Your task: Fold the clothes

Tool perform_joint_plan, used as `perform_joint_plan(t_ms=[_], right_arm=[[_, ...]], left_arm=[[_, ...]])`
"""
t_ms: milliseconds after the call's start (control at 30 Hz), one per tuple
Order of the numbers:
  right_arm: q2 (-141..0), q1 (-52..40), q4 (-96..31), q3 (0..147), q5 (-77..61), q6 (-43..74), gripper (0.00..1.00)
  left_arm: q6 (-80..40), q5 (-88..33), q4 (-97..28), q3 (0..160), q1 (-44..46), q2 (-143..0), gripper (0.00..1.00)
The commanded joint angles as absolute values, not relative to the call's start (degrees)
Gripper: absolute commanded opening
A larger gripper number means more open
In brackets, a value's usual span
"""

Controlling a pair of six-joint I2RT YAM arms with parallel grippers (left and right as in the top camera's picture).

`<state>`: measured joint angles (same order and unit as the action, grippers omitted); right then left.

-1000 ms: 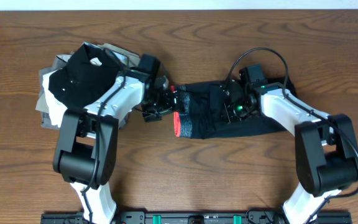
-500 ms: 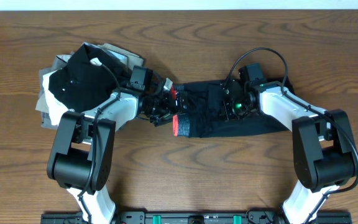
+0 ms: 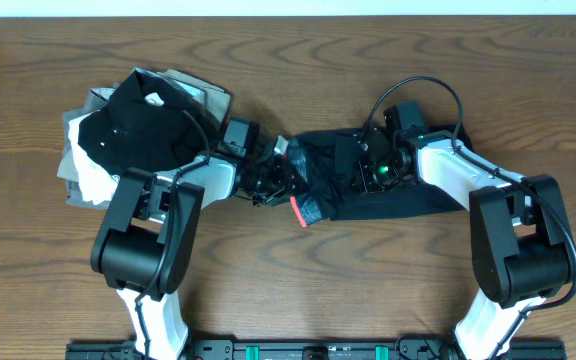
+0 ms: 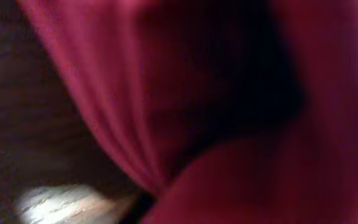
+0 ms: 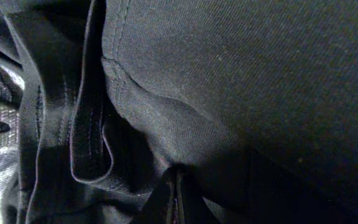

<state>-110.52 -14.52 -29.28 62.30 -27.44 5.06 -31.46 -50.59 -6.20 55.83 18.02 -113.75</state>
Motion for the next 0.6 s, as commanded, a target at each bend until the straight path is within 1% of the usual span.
perform_joint_plan(t_ms=[0,100,200,333,400,567], right_arm=[[-114.72,-14.92,-29.45,60.42,-22.57,5.52,0.03],[-114.63,-14.92,-29.61,60.66,-22.57,5.52,0.02],[-113.16,-14.92,-29.78,61.28,-22.94,5.50,0.02],[-108.20,-14.68,-29.76,62.30,-22.92,5.52,0.02],[-104.73,-14.31,-29.74,63.18,-22.92,5.52,0.03],[-98.24,-12.91,-29.54,65.12,-22.85,6.28,0.04]], left_arm=[[-31.20,-46.04,-8.36,54.30,17.15,-115.90,0.07],[-30.92,-46.02,-10.55,54.76,15.92,-114.26,0.06],[-27.64,-45.23,-15.22,56.25,14.68,-110.61,0.06],[-21.67,-36.14,-28.42,61.19,13.61,-104.05,0.06],[-17.39,-29.69,-37.15,65.65,13.56,-100.57,0.06],[-11.20,-18.06,-53.30,76.79,13.58,-97.67,0.06]])
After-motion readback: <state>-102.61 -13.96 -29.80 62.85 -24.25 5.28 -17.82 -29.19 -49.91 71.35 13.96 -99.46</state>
